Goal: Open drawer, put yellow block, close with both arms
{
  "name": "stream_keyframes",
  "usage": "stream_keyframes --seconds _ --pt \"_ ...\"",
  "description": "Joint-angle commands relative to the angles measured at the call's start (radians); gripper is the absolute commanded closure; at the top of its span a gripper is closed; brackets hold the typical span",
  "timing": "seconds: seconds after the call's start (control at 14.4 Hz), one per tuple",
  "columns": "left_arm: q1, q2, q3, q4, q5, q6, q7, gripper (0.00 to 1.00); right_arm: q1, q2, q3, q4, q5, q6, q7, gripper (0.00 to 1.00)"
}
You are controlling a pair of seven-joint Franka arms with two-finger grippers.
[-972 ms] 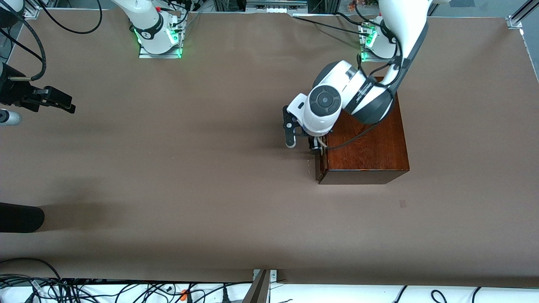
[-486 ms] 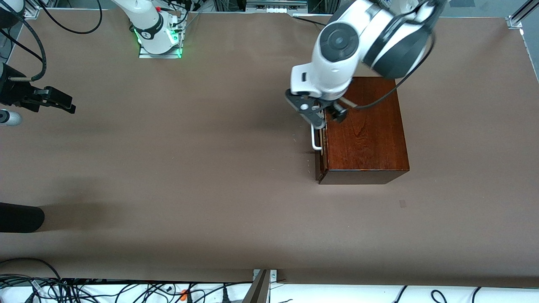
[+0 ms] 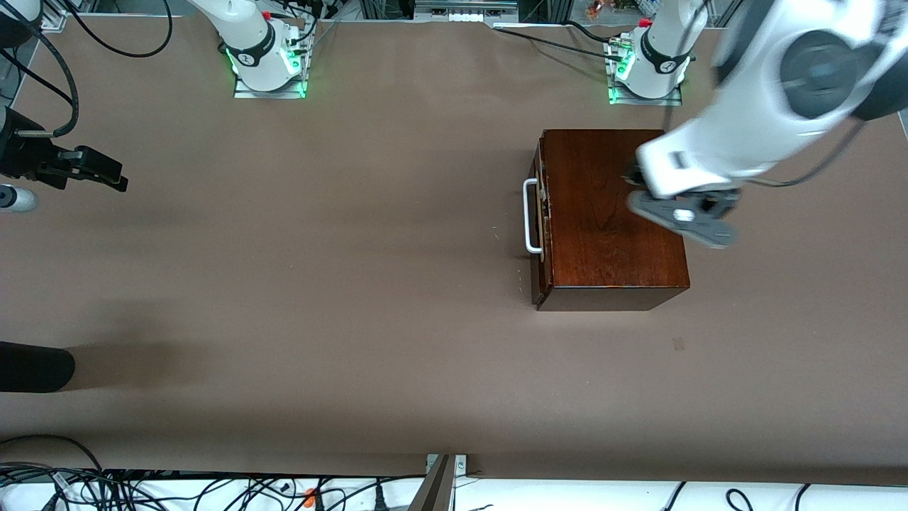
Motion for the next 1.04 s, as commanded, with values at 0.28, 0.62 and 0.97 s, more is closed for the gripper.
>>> stream_keyframes --seconds 0.28,0.62,0.97 --pt "0.011 -0.148 0.168 -0.133 -0.037 0.124 -0.159 0.00 -0.013 -0.009 0.014 -0.010 -0.009 0.008 -0.008 0.00" --pt "0.058 -0.217 0.155 -0.242 -0.038 0.125 -0.176 0.00 -0.013 -0.009 0.014 -0.010 -0.009 0.008 -0.008 0.00" --pt "0.063 -0.217 0.152 -0.248 -0.041 0.120 -0.174 0.00 -0.013 -0.009 0.014 -0.010 -0.009 0.008 -0.008 0.00"
